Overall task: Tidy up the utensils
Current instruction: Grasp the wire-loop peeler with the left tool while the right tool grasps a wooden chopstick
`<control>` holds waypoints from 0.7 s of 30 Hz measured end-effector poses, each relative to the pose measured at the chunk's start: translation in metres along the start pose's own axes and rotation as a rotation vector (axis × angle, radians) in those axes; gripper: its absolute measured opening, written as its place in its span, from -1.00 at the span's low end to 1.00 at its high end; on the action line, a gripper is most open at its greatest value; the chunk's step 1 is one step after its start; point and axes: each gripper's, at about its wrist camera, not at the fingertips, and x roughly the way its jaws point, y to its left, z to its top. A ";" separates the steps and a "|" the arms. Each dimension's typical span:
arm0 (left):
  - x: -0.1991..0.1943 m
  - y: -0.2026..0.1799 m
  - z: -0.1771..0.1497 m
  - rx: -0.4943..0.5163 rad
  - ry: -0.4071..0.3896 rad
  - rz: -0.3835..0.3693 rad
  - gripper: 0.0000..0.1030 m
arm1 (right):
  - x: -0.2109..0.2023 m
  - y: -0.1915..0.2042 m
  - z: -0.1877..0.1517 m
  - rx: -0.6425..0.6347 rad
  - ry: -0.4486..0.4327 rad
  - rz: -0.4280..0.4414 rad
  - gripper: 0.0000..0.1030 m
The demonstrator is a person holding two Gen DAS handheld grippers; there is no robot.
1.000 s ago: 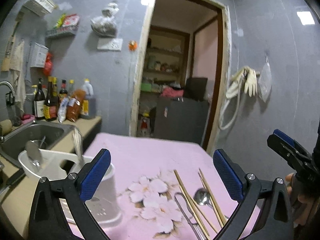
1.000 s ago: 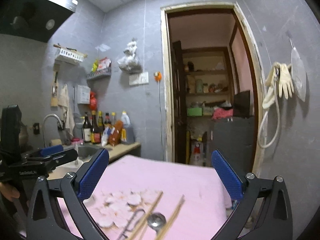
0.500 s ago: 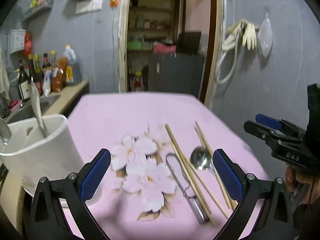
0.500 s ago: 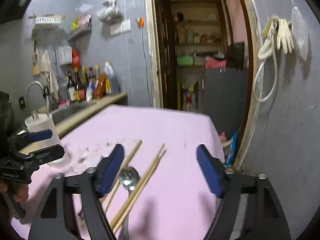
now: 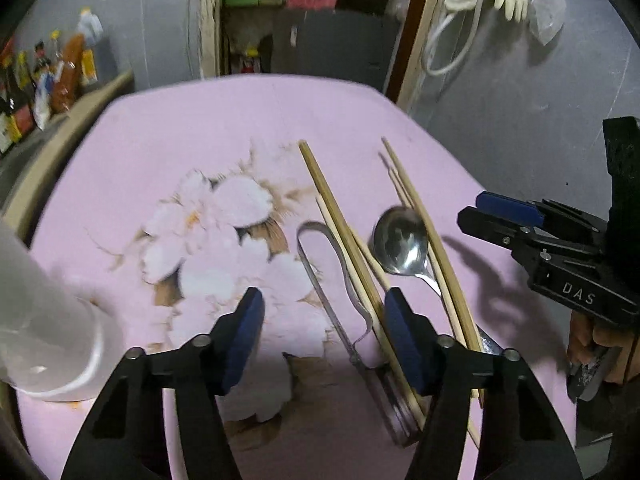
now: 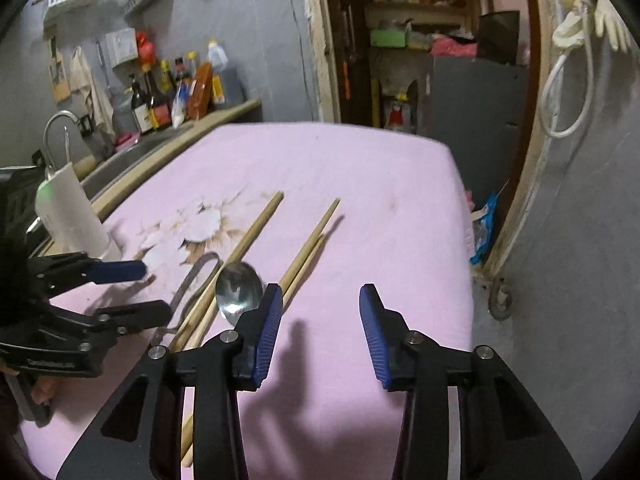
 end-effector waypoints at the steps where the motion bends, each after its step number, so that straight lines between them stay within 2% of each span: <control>1: 0.004 0.000 0.000 0.001 0.012 -0.003 0.02 | 0.002 0.000 0.001 0.003 0.009 0.006 -0.35; 3: 0.006 0.000 0.001 0.010 0.014 0.000 -0.08 | 0.006 -0.001 0.003 0.007 0.026 0.013 -0.38; 5: 0.008 0.001 0.004 0.005 0.025 0.003 -0.27 | 0.010 -0.003 0.003 0.015 0.043 0.023 -0.39; 10: 0.010 0.013 0.008 -0.054 0.047 -0.006 -0.58 | 0.013 -0.006 0.006 0.027 0.061 0.033 -0.40; 21: -0.002 0.009 0.004 -0.034 0.053 0.037 -0.62 | 0.029 0.004 0.015 -0.016 0.114 0.035 -0.43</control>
